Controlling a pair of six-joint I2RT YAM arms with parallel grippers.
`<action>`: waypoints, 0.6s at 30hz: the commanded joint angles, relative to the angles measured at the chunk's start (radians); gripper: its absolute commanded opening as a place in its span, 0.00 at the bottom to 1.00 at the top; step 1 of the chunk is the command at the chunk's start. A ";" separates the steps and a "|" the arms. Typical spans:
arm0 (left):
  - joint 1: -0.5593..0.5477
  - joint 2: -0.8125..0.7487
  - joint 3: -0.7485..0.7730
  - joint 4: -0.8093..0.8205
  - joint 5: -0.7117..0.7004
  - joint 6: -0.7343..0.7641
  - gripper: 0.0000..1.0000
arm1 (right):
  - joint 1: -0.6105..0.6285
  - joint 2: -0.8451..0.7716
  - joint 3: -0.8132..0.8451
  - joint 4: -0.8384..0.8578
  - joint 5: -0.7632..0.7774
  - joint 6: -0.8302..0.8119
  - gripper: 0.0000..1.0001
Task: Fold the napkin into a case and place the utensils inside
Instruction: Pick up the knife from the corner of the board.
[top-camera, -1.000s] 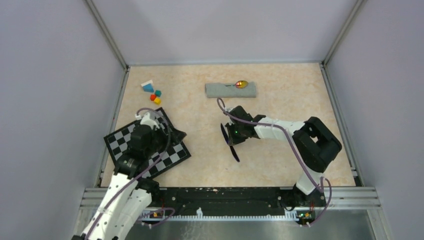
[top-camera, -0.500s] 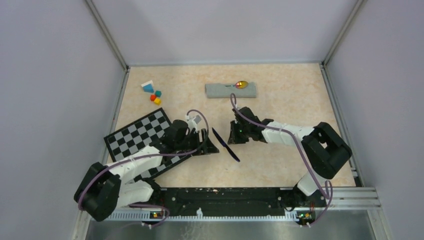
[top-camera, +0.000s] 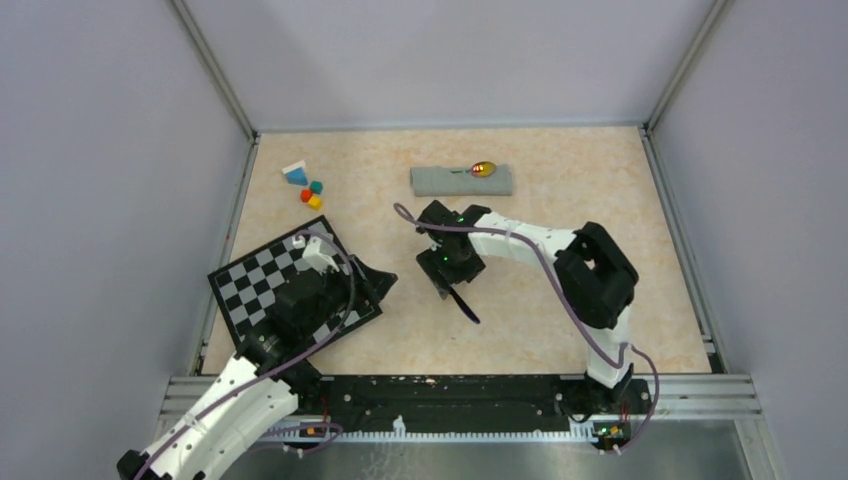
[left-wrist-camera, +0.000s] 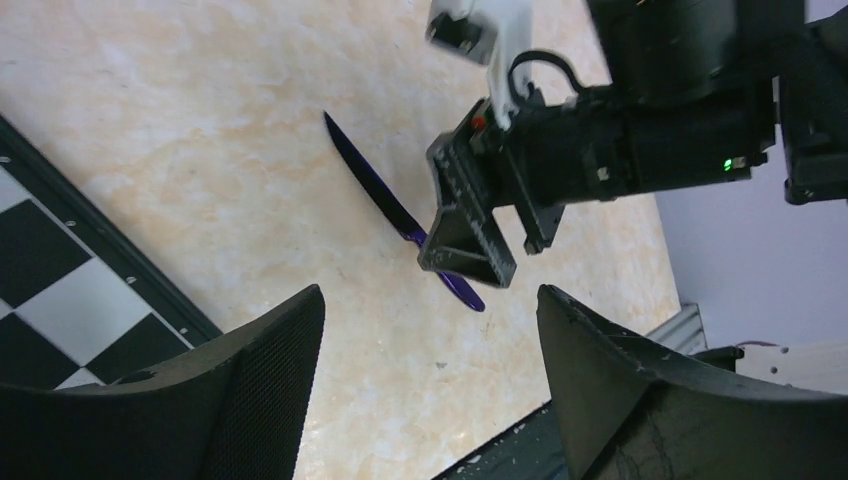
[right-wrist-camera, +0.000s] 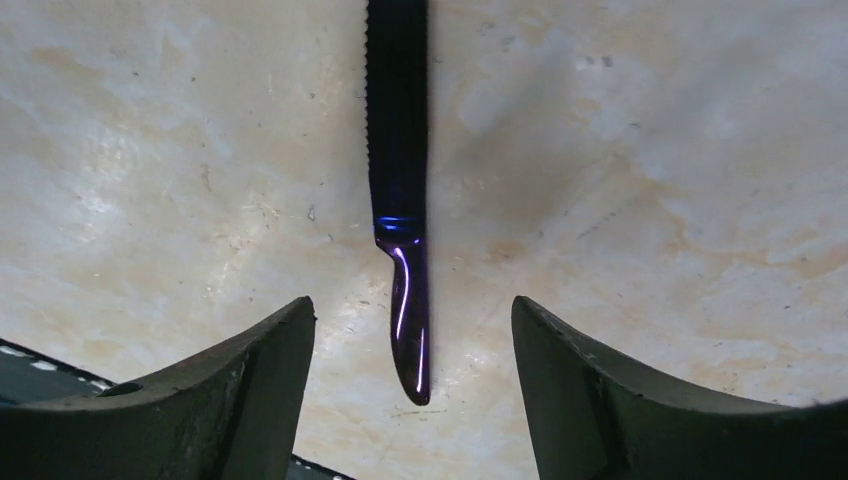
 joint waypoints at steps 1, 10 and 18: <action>0.001 -0.064 0.054 -0.125 -0.106 0.062 0.82 | 0.056 0.116 0.160 -0.221 0.080 -0.094 0.70; 0.001 -0.120 0.086 -0.201 -0.128 0.100 0.83 | 0.088 0.307 0.314 -0.359 0.064 -0.108 0.60; 0.000 -0.159 0.091 -0.230 -0.166 0.127 0.84 | 0.092 0.341 0.267 -0.333 0.064 -0.097 0.31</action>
